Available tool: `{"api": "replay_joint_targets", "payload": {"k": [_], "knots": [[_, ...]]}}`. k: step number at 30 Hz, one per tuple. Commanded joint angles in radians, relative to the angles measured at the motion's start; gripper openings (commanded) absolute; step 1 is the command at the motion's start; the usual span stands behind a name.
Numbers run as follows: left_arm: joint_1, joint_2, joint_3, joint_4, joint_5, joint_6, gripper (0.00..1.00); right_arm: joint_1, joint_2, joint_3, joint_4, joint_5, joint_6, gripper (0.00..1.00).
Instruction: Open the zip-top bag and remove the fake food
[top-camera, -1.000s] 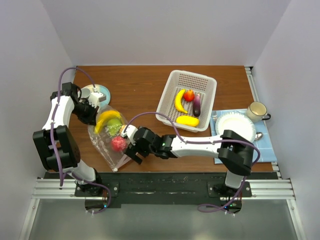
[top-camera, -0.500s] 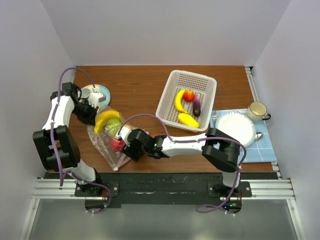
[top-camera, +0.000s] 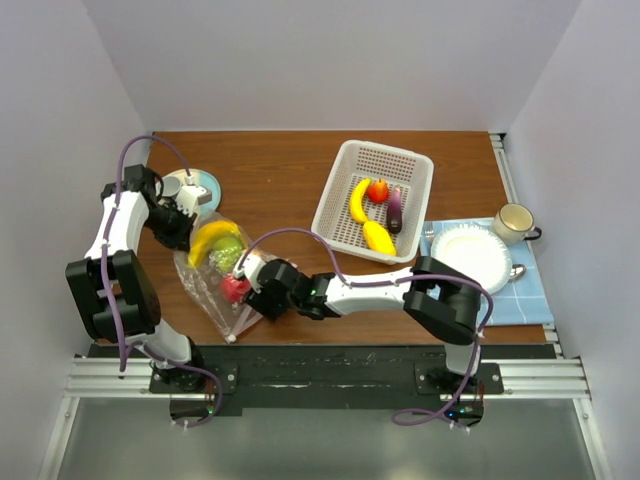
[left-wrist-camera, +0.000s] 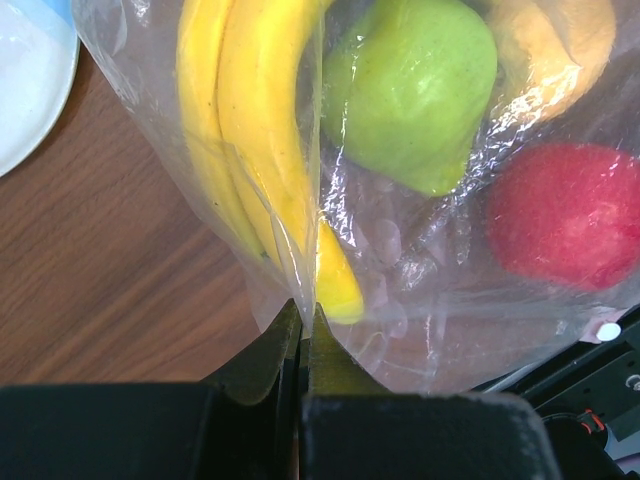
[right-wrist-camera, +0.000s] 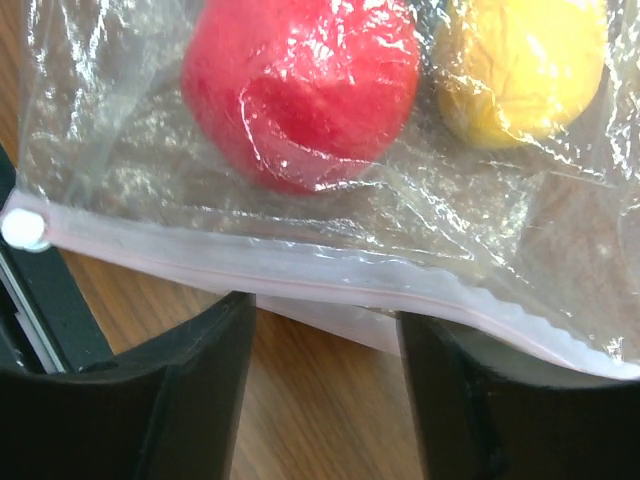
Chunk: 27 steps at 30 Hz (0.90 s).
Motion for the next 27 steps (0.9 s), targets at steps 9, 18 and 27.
{"api": "replay_joint_targets", "payload": {"k": [9,18,27], "knots": [[-0.006,-0.007,-0.006,-0.015,0.027,0.008,0.00,0.001,0.091,0.204,0.152,0.046,-0.044,0.99],[-0.034,0.002,-0.086,-0.007,0.083,0.017,0.00,0.000,0.205,0.297,0.119,0.014,-0.054,0.99],[-0.071,0.006,-0.098,-0.015,0.119,0.011,0.00,0.001,0.248,0.304,0.113,-0.037,-0.015,0.99]]}}
